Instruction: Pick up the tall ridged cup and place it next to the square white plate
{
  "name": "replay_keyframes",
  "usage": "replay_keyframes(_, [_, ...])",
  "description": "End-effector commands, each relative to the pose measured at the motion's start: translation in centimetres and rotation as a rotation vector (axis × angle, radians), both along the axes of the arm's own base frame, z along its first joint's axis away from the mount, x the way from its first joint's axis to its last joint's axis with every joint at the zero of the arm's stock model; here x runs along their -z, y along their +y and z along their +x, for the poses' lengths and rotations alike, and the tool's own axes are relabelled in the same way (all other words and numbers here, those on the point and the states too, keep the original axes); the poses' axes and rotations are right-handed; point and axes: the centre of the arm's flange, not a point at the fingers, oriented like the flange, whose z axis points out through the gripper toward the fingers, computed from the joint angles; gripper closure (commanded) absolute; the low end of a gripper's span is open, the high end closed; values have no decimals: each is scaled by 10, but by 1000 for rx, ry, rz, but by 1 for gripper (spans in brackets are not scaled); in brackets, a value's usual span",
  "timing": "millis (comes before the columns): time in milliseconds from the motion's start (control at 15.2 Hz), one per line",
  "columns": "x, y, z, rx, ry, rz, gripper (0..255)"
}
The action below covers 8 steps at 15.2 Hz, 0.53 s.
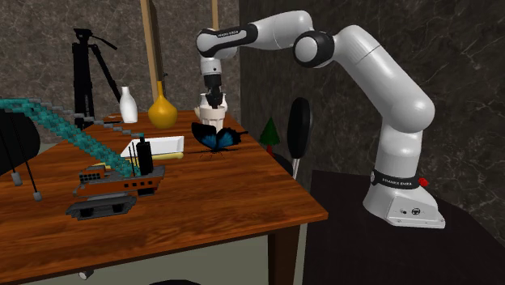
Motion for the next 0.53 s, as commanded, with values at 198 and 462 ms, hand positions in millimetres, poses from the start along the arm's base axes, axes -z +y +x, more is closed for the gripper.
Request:
replay_keyframes(198, [27, 0, 1, 0, -1, 0, 255])
replay_keyframes(462, [27, 0, 1, 0, -1, 0, 255])
